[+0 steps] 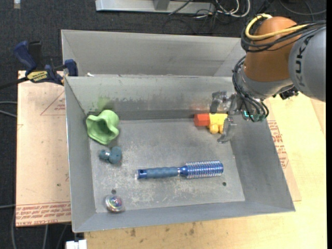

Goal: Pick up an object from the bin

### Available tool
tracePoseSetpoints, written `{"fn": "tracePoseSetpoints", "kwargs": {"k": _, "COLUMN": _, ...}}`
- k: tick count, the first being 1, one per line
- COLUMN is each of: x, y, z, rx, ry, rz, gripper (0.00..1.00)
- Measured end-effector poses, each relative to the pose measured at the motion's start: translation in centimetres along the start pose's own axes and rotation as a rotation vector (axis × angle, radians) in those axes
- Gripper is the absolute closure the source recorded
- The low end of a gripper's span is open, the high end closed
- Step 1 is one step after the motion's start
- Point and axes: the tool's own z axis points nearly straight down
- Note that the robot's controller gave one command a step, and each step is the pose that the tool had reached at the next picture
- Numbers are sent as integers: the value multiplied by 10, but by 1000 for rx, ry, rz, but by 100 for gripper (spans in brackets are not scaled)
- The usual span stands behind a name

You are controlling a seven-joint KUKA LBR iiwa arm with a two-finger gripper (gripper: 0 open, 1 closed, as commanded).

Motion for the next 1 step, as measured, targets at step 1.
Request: {"fn": "tracePoseSetpoints", "kwargs": {"k": 1, "x": 48, "y": -35, "z": 86, "rx": 0, "ry": -2, "rz": -285, "gripper": 0}}
